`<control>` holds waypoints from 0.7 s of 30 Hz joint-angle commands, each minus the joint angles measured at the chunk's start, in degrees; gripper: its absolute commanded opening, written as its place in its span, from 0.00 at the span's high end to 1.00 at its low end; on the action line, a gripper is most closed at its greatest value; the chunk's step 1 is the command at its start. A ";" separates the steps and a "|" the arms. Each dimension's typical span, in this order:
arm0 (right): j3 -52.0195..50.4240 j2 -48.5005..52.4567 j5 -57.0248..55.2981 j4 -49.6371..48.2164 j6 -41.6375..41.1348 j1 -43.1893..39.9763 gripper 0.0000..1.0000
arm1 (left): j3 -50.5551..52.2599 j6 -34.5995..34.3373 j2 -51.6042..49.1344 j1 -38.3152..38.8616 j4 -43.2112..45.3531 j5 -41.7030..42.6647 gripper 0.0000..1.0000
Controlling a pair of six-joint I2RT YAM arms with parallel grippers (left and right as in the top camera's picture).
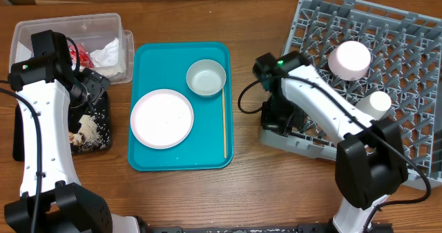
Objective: Sort waste into correct bins and load items into the dishwasher
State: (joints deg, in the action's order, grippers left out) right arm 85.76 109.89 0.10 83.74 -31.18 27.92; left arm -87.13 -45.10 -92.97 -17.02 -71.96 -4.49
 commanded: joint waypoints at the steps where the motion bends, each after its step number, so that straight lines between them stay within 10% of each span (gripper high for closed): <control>1: -0.20 -2.97 2.43 -0.46 -0.87 2.99 0.96 | 0.35 -1.22 0.74 -0.22 0.04 0.04 0.00; 21: -0.22 -13.33 5.97 -13.38 0.09 4.92 0.96 | 0.35 -1.22 0.74 -0.22 0.04 0.04 0.00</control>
State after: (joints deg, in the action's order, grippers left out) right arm 85.69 95.35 5.37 72.14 -32.03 32.38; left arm -87.13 -45.10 -92.97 -17.02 -71.96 -4.49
